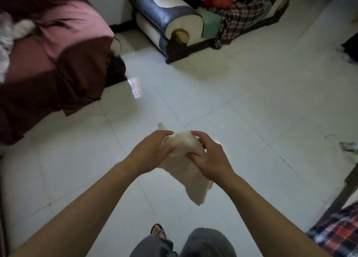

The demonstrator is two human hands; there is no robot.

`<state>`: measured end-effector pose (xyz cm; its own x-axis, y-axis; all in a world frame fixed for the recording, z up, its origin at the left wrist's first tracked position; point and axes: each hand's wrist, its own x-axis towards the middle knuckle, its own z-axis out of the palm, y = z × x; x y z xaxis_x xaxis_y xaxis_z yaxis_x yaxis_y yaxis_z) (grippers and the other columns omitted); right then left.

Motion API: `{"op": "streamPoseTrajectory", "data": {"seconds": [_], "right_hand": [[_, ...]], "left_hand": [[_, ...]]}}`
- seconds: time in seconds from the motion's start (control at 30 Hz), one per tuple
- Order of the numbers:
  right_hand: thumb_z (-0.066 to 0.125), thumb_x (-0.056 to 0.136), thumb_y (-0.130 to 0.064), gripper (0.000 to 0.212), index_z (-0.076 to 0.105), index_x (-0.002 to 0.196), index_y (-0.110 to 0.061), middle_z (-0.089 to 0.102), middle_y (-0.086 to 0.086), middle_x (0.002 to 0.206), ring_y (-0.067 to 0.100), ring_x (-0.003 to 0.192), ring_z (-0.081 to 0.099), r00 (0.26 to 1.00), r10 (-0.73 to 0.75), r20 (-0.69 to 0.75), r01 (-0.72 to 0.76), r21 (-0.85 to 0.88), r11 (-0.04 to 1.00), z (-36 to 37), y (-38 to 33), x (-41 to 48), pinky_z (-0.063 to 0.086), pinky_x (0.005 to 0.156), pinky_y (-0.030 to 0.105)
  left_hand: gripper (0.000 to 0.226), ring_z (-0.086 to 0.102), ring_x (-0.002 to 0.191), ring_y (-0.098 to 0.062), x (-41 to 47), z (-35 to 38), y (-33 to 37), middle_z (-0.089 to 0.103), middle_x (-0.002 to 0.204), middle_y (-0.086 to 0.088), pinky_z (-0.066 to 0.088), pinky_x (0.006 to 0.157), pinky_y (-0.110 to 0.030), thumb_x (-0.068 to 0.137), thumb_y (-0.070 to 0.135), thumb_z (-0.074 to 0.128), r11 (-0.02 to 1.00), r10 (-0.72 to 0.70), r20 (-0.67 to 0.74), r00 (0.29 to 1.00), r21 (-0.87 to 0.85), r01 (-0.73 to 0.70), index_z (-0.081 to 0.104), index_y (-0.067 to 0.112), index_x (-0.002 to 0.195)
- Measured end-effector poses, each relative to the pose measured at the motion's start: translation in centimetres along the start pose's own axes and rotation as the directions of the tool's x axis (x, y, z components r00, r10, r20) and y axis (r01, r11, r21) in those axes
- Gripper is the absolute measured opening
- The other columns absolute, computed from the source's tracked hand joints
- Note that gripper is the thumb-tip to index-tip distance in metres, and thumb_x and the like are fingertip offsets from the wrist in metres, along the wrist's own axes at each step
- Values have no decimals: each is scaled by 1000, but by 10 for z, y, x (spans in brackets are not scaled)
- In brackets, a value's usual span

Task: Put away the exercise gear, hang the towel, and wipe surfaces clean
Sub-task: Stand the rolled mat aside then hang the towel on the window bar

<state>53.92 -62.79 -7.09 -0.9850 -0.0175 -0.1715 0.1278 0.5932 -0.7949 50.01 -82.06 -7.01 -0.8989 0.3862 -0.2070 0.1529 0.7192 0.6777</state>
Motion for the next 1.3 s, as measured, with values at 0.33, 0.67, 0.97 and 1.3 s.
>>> {"op": "streamPoseTrajectory", "data": {"seconds": [0.33,0.67,0.97,1.3], "right_hand": [[65,82,-28,47,47,124,-39,58,-18,94,-1,85,55,999,-43,2,43,22,999,-38,-14,65,39,71,9],[68,81,-28,44,52,121,-38,60,-20,94,-9,88,55,992,-26,-123,40,113,993,-151,19,178,39,71,5],[63,84,-17,8,68,85,-23,67,-16,82,-3,78,57,984,-110,-137,128,127,984,-193,30,298,40,65,6],[63,85,-18,11,67,81,-27,66,-17,78,4,72,58,990,-137,-27,139,121,983,-152,-7,466,43,63,12]], "left_hand": [[29,58,92,-12,61,-23,27,64,99,9,46,81,-29,91,44,51,999,-10,-127,992,-37,5,60,22,108],[9,56,83,2,214,-37,113,62,84,21,42,71,-13,86,35,62,995,77,-247,966,-49,-92,65,29,93],[9,57,77,1,321,-60,127,62,81,17,41,61,-6,82,34,67,991,-26,-371,928,-130,-24,62,36,89],[24,54,95,4,421,-134,19,58,100,19,40,71,-9,85,38,64,976,-142,-312,939,-202,81,56,35,107]]}}
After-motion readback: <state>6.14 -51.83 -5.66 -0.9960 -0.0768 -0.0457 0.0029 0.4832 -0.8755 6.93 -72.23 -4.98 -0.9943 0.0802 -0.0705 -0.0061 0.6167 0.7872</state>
